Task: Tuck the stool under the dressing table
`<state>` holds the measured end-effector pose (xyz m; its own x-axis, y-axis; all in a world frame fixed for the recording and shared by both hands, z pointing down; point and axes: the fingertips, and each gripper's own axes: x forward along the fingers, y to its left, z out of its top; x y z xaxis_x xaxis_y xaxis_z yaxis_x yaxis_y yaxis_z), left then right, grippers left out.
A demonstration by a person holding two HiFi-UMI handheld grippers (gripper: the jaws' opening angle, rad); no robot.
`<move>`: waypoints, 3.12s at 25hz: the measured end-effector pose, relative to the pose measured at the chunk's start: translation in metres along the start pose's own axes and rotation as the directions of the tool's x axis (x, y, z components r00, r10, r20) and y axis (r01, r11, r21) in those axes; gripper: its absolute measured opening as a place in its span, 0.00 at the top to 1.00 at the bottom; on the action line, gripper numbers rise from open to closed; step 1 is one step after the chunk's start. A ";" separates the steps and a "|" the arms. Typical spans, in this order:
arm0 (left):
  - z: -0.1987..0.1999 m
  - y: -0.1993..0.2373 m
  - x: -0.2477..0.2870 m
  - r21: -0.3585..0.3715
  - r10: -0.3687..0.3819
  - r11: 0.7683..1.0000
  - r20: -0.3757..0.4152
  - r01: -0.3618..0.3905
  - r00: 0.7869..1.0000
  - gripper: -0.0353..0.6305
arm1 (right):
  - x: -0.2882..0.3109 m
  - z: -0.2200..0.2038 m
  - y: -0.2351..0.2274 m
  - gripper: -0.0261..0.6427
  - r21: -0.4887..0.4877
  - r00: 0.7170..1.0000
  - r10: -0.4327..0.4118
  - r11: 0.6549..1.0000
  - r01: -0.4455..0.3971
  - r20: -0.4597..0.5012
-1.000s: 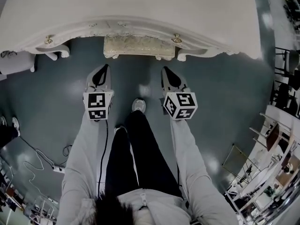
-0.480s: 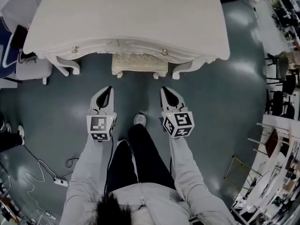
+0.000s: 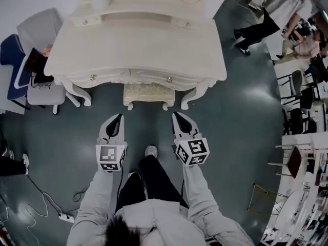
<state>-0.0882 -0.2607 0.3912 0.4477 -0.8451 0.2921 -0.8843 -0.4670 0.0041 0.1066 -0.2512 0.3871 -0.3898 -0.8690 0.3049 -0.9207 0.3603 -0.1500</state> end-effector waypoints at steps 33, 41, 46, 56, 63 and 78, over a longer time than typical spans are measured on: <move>0.170 -0.018 -0.147 0.053 -0.006 0.999 0.325 -0.012 0.946 0.94 | -0.137 0.148 0.085 0.97 -0.153 0.969 -0.003 0.987 0.042 0.247; 0.182 -0.017 -0.176 0.050 -0.001 0.999 0.363 -0.018 0.932 0.94 | -0.166 0.161 0.100 0.96 -0.167 0.953 -0.016 0.984 0.070 0.302; 0.191 -0.019 -0.196 0.046 -0.001 0.999 0.390 -0.018 0.921 0.94 | -0.180 0.167 0.111 0.96 -0.180 0.945 -0.021 0.980 0.084 0.326; 0.196 -0.014 -0.225 0.041 -0.002 0.999 0.415 -0.016 0.910 0.94 | -0.195 0.171 0.133 0.97 -0.181 0.933 -0.028 0.979 0.099 0.360; 0.189 -0.012 -0.236 0.020 0.004 1.000 0.410 -0.013 0.912 0.94 | -0.203 0.167 0.147 0.97 -0.184 0.930 -0.028 0.978 0.103 0.367; 0.186 -0.002 -0.250 -0.014 0.045 0.999 0.426 -0.042 0.904 0.93 | -0.207 0.166 0.156 0.97 -0.173 0.925 -0.033 0.979 0.105 0.378</move>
